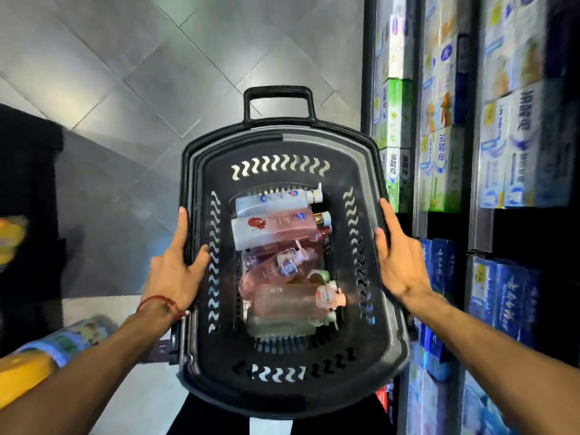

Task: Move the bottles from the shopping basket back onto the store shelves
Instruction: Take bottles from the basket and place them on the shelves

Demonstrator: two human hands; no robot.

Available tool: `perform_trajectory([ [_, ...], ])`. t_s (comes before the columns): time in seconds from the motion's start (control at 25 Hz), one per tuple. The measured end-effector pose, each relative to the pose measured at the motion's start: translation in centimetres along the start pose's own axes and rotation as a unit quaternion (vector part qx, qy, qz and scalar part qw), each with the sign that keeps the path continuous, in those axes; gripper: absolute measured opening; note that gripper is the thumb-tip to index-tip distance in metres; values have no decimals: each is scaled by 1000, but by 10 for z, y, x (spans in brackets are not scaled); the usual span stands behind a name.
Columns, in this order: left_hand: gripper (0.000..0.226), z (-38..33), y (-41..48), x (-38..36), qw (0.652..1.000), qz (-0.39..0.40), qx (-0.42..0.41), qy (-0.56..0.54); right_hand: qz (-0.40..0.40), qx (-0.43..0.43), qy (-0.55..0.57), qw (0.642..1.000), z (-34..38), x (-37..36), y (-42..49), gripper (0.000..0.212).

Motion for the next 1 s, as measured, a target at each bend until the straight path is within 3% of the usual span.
perform_trajectory([
  [0.4, 77, -49, -6, 191, 995, -68, -46, -60, -89, 42, 81, 992, 168, 95, 12, 58],
  [0.64, 77, -124, 35, 274, 992, -104, -53, -55, -91, 69, 102, 988, 234, 157, 100, 60],
  [0.84, 77, -213, 77, 330, 986, -139, -71, -56, -89, 130, 184, 970, 281, 214, 188, 56],
  [1.0, 77, -276, 115, 369, 982, -156, -83, -68, -101, 114, 195, 969, 310, 256, 255, 59],
])
Point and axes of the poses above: each hand's wrist, its own y-axis towards the middle knuckle, its own x-axis out of the back of the hand, z = x × y, the point moved 2 cm from there along y, towards the middle knuckle, and after that the axes turned 8 degrees about x, right-handed, at the moved point
